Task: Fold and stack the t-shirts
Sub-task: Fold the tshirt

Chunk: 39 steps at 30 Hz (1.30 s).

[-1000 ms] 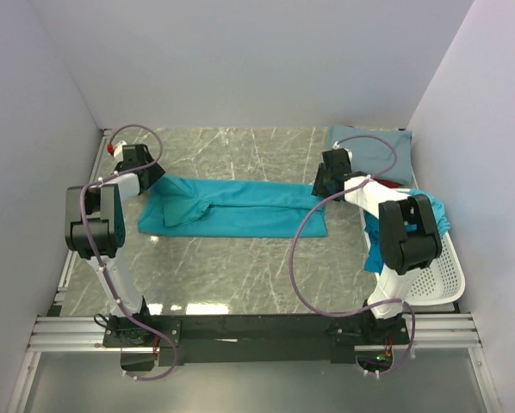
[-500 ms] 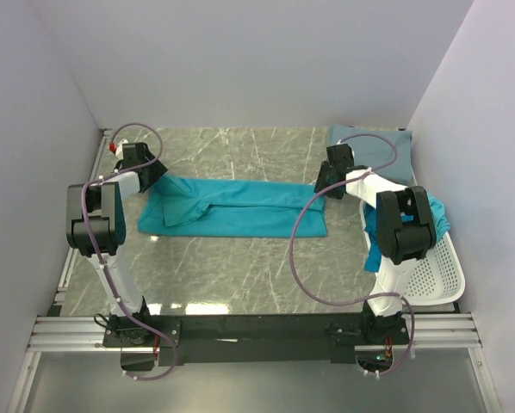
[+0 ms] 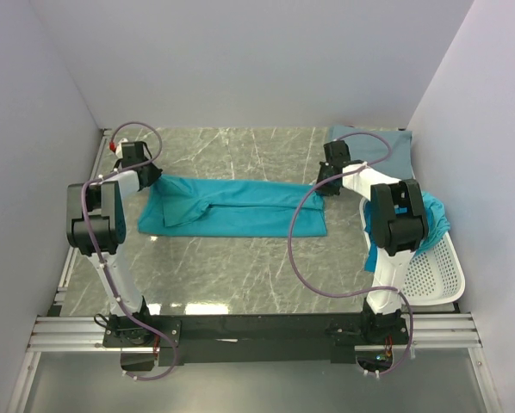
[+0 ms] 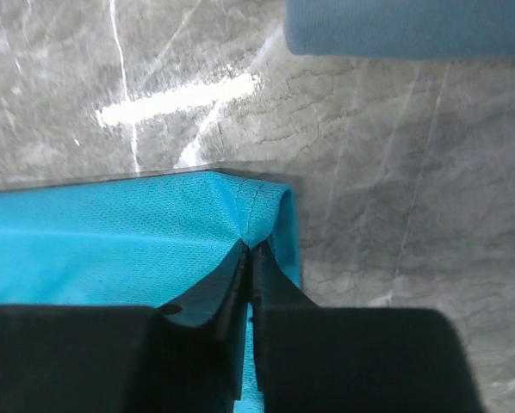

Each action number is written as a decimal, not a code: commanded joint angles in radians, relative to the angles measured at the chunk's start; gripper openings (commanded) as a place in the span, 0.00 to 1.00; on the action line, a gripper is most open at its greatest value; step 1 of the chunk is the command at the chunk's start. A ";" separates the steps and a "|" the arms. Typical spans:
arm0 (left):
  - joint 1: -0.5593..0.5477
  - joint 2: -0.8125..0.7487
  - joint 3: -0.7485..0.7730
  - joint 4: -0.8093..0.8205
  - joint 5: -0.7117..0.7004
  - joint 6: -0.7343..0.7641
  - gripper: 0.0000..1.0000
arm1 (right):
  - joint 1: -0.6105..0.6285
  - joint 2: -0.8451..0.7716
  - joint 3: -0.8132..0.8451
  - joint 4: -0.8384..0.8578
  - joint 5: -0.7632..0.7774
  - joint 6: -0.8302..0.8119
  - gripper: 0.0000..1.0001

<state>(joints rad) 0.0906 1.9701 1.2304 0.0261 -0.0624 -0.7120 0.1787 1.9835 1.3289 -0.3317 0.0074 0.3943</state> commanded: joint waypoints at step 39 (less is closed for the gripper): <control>-0.209 -0.355 -0.258 0.061 -0.119 -0.009 0.92 | 0.099 -0.192 -0.039 0.016 0.065 -0.011 0.47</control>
<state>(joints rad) -0.1066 1.5906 0.9955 0.0326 -0.2264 -0.7193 0.2539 1.8137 1.2999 -0.3511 0.1043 0.3988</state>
